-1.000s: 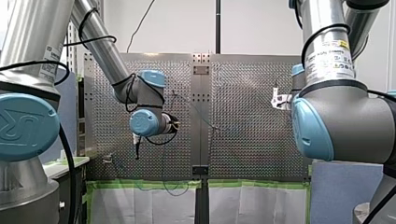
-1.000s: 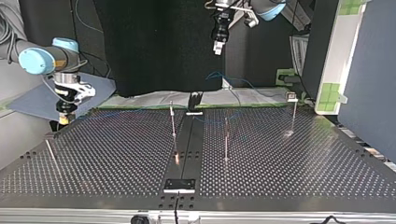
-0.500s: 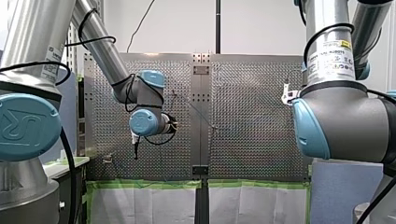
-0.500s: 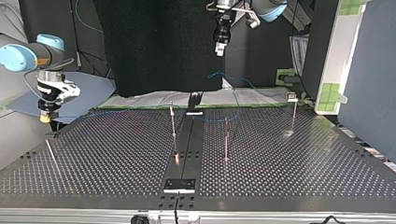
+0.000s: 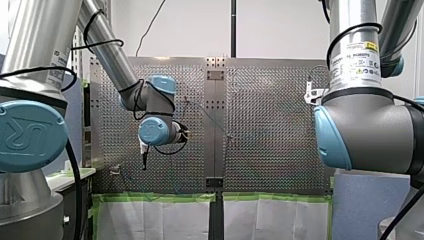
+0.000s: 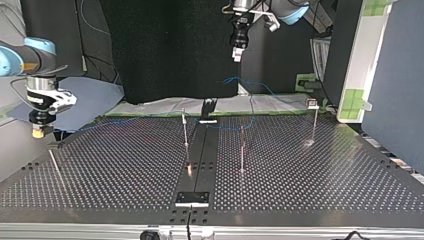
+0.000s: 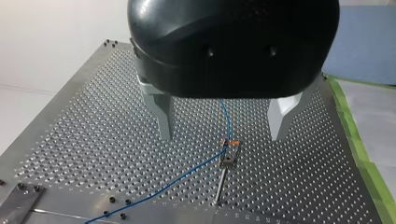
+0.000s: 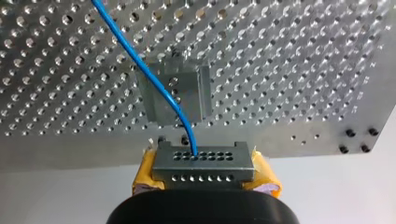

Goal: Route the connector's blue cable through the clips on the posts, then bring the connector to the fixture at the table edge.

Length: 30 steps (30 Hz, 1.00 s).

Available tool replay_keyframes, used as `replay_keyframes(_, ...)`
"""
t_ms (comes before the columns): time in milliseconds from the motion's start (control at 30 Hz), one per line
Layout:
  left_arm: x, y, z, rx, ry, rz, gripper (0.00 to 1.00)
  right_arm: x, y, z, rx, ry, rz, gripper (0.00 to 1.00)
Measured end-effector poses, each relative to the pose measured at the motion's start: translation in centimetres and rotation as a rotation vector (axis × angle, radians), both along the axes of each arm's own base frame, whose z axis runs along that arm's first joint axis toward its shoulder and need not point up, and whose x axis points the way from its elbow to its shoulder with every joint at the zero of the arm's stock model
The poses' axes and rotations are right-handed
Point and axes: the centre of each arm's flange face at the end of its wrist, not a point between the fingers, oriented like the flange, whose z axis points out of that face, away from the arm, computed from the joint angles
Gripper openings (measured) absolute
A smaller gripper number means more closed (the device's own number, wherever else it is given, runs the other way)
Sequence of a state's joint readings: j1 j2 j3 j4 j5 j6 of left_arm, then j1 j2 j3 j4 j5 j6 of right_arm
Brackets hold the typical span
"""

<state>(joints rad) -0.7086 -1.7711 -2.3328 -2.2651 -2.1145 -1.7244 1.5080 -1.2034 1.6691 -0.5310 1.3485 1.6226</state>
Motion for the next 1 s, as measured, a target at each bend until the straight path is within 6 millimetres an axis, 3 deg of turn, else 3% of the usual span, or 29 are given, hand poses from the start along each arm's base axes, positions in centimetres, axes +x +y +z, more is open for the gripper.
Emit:
replay_keyframes(267,0.2,0.2,-0.1,0.009,0.005,0.007,1.0,0.4,-0.1,0.0,0.014,0.037,0.066,0.0)
replay_keyframes(600,0.4,0.4,-0.1,0.01,0.006,0.012,1.0,0.8,-1.4,-2.3,0.065,0.076,0.126,0.0)
replay_keyframes(1000,0.8,0.7,-0.1,0.013,0.009,0.023,1.0,-1.2,-3.2,-1.1,0.043,0.098,0.093,0.0)
